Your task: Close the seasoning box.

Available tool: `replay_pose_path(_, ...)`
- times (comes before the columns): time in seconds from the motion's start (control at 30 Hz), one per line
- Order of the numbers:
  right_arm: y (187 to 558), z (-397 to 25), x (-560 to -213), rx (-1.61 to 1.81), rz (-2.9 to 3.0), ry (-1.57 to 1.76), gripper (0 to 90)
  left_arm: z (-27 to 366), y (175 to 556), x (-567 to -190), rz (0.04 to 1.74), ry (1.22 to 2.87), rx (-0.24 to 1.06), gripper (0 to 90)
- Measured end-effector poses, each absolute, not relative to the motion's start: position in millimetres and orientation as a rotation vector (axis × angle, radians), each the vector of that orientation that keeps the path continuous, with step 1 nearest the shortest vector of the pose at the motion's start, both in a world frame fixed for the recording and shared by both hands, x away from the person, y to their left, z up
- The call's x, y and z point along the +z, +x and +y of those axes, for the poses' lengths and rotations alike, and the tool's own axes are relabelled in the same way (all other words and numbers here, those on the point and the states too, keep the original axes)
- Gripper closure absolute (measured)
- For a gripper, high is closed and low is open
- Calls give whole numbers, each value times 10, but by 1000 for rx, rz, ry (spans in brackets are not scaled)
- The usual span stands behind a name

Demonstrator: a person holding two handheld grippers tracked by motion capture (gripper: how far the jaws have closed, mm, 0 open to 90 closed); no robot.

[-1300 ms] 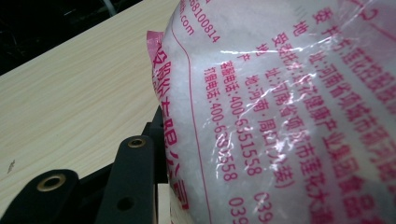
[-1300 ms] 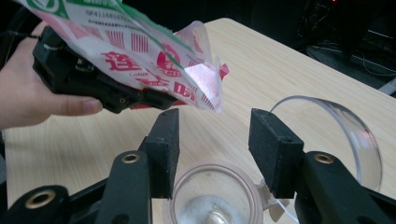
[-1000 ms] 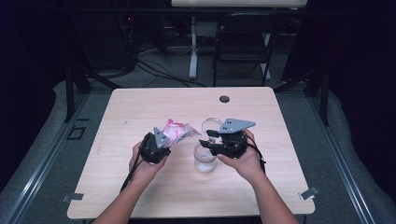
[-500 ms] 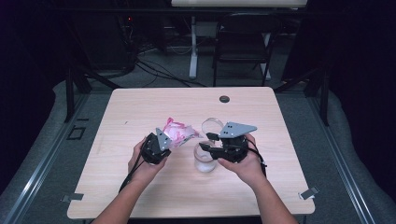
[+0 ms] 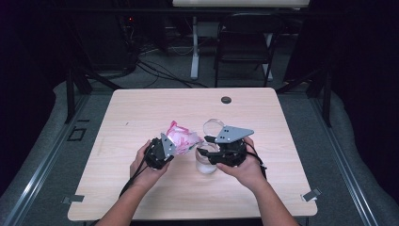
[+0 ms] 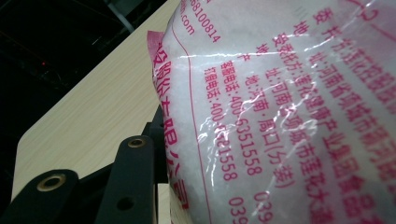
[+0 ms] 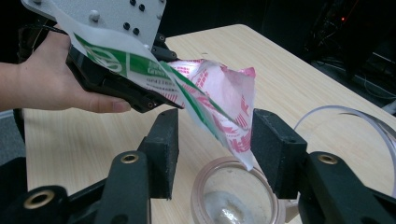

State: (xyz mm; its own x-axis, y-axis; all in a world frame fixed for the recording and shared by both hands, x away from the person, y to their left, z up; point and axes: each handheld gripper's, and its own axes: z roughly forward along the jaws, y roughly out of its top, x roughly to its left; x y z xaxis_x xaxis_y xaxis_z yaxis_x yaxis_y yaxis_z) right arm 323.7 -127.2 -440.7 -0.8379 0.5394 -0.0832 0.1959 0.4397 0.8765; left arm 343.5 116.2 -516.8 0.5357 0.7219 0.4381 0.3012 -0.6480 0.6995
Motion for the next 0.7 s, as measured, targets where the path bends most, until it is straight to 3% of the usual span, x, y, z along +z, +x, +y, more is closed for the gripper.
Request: replay_pose_path(0.7, 3110, -1066, -4451, 1261, 2366, 414, 520, 1123, 3355, -5217, 773, 2244, 1037, 593)
